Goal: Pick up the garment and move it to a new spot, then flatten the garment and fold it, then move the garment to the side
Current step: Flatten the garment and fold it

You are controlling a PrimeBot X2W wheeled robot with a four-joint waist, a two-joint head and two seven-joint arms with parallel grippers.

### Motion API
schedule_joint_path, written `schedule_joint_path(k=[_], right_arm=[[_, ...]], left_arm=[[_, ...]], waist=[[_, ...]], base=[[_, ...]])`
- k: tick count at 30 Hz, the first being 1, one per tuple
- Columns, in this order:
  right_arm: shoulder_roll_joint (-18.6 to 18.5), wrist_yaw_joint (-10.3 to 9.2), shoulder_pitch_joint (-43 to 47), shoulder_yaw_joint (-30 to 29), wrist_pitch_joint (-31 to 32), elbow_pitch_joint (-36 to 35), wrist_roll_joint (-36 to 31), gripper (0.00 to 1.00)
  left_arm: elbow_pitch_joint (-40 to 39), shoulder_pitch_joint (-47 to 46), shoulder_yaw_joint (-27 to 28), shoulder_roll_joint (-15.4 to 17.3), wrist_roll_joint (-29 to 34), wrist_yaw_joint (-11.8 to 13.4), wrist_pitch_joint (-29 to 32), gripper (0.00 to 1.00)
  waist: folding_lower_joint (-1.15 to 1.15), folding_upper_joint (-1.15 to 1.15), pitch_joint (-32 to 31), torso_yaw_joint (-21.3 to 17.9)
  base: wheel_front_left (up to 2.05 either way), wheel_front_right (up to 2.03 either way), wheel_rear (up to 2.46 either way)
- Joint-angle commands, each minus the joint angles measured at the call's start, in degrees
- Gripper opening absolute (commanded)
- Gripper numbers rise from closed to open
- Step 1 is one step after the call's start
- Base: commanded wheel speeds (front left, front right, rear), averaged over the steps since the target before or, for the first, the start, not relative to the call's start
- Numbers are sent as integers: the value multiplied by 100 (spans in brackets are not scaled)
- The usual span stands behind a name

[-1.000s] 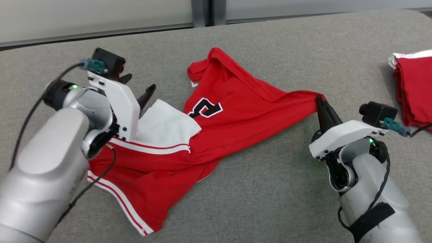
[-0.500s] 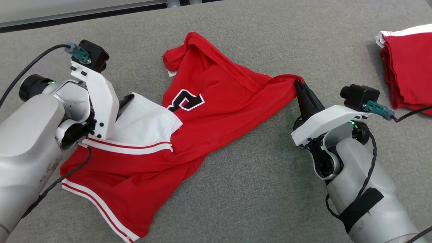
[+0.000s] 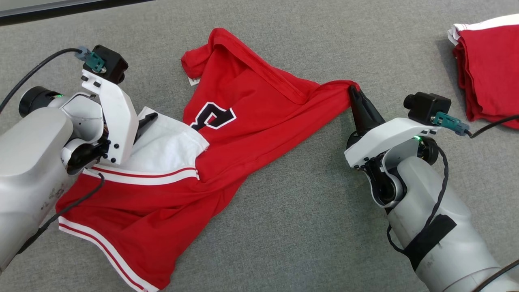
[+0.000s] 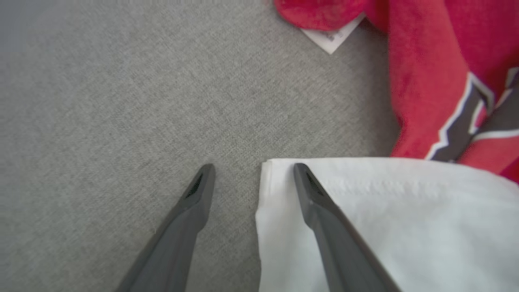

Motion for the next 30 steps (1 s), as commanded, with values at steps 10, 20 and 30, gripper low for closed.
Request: schedule_joint_path(k=[10,20,30], right_arm=[[-18,0,-236,31,-191,348,111,0],[-49,0,-373,-114,-136,563,303,0],[-501,1,-645,-719,323,160,1188,0]], left_arm=[[2,-89,-312,-27,-714,-4,241,0],[-429,-230,-206,99,-931,-4,-1229,0],[-719,-496,353,257,-704,52,-3366,0]], waist=[[0,0,-36,95],[0,0,-573,499],[0,0,-1597,1079]], base=[[0,0,0],[0,0,0],[0,0,0]])
